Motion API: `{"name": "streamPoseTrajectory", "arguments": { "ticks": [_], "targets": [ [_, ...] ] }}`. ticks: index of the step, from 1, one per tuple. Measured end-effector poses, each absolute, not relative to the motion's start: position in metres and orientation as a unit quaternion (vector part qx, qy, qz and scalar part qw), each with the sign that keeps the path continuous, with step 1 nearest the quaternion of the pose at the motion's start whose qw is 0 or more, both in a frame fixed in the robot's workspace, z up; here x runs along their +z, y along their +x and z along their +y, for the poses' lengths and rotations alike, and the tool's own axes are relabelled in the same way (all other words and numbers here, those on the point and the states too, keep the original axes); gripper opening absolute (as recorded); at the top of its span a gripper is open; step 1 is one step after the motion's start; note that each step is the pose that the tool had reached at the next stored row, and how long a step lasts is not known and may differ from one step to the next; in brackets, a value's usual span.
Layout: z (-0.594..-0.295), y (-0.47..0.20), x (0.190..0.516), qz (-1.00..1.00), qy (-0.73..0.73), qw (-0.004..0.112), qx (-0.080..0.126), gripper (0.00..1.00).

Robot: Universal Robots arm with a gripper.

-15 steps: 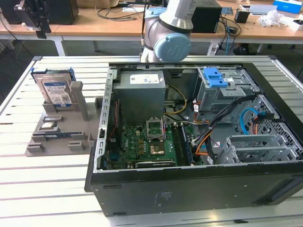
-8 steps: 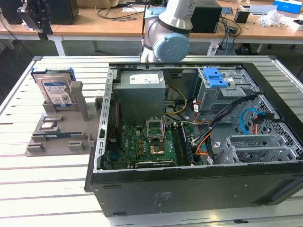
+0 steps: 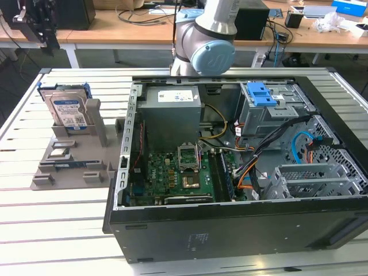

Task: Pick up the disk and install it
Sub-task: 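Pick up the disk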

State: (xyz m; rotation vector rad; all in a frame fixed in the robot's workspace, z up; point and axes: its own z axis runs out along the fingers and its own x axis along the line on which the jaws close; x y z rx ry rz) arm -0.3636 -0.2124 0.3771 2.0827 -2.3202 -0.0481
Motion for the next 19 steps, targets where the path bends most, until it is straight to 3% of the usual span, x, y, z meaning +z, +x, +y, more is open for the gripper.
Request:
{"name": "streamPoseTrajectory", "arguments": {
  "ticks": [14,19],
  "targets": [
    [-0.279,-0.364,0.376,-0.744,0.667,0.029,0.003,0.42],
    [-0.283,-0.357,0.374,-0.744,0.668,0.031,0.006,0.42]
  ]
}}
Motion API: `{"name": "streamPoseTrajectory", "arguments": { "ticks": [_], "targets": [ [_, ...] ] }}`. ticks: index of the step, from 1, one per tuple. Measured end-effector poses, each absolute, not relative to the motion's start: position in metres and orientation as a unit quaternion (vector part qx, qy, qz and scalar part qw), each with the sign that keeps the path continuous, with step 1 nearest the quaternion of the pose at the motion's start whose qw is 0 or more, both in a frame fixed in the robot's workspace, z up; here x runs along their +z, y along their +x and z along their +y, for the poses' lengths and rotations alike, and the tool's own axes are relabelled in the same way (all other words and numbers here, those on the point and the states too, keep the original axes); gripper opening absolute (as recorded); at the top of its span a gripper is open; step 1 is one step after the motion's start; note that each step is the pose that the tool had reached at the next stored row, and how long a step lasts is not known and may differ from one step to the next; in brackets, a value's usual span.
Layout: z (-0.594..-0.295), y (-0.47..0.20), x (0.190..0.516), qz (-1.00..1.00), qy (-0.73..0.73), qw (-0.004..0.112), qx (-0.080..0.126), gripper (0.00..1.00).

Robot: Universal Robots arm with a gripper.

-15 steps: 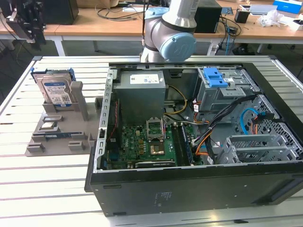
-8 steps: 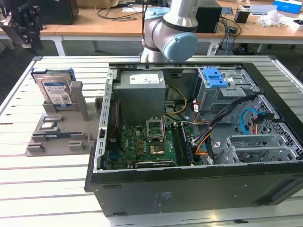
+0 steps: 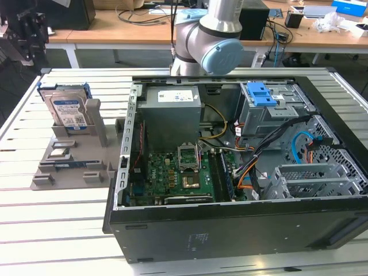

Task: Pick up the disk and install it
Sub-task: 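Pick up the disk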

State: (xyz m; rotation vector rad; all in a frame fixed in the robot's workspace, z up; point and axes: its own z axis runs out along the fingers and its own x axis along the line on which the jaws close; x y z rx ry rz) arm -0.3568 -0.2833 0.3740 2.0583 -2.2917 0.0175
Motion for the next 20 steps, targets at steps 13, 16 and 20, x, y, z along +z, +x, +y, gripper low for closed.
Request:
{"name": "streamPoseTrajectory", "arguments": {
  "ticks": [13,16,20],
  "targets": [
    [-0.283,-0.352,0.349,-0.741,0.671,0.031,0.006,0.42],
    [-0.283,-0.352,0.34,-0.733,0.68,0.031,0.006,0.42],
    [-0.28,-0.352,0.334,-0.717,0.696,0.03,0.007,0.42]
  ]
}}
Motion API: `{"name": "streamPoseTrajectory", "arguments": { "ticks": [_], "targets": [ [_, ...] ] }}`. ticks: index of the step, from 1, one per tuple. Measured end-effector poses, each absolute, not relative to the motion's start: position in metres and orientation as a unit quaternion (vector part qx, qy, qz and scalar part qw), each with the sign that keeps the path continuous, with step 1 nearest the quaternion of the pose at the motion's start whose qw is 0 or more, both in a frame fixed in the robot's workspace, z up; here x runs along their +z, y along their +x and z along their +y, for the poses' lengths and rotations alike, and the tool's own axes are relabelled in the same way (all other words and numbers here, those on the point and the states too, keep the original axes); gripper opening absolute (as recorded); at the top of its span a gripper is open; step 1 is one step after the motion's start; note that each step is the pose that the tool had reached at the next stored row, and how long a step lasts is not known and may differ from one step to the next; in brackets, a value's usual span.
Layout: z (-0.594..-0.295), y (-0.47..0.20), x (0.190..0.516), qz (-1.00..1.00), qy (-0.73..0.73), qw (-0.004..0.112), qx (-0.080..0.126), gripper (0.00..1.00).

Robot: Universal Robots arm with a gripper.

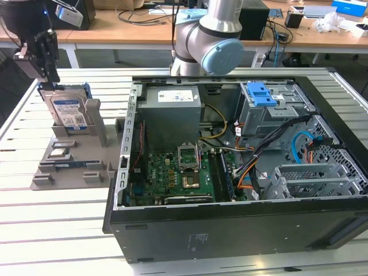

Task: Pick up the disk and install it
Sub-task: 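Pick up the disk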

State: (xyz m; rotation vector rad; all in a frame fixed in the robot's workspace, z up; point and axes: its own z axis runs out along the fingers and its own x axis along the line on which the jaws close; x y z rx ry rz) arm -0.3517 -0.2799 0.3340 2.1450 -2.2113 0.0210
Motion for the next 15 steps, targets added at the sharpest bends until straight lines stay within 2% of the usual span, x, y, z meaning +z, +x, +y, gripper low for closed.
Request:
{"name": "streamPoseTrajectory", "arguments": {
  "ticks": [9,10,11,15],
  "targets": [
    [-0.28,-0.352,0.309,-0.716,0.698,0.03,0.007,0.42],
    [-0.28,-0.352,0.308,-0.716,0.698,0.027,0.004,0.42],
    [-0.286,-0.352,0.308,-0.716,0.698,0.016,-0.008,0.42],
    [-0.289,-0.352,0.301,-0.716,0.698,0.016,-0.008,0.42]
  ]
}}
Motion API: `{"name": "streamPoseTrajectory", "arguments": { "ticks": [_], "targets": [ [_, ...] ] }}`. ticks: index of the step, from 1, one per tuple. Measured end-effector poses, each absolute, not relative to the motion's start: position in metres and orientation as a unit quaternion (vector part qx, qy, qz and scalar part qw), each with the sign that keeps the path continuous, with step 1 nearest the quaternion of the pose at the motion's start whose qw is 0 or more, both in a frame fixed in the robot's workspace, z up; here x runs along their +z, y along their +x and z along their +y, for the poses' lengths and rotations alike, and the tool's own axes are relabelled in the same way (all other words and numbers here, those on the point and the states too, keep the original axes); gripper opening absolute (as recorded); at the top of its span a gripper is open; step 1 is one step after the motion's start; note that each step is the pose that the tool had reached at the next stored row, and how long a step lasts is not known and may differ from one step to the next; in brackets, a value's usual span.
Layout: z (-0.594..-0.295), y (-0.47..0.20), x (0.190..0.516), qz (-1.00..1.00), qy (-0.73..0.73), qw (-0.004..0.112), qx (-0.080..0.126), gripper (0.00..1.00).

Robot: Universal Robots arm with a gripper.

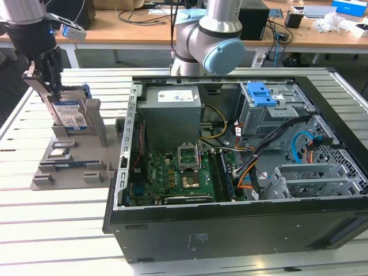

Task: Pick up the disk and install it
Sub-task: 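Pick up the disk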

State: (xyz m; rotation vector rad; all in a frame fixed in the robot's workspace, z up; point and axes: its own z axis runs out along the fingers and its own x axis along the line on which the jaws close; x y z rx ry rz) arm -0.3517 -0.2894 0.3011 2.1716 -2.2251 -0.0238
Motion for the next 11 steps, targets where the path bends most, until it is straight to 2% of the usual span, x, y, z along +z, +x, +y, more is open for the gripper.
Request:
{"name": "streamPoseTrajectory", "arguments": {
  "ticks": [11],
  "targets": [
    [-0.289,-0.352,0.29,-0.715,0.699,0.016,-0.008,0.42]
  ]
}}
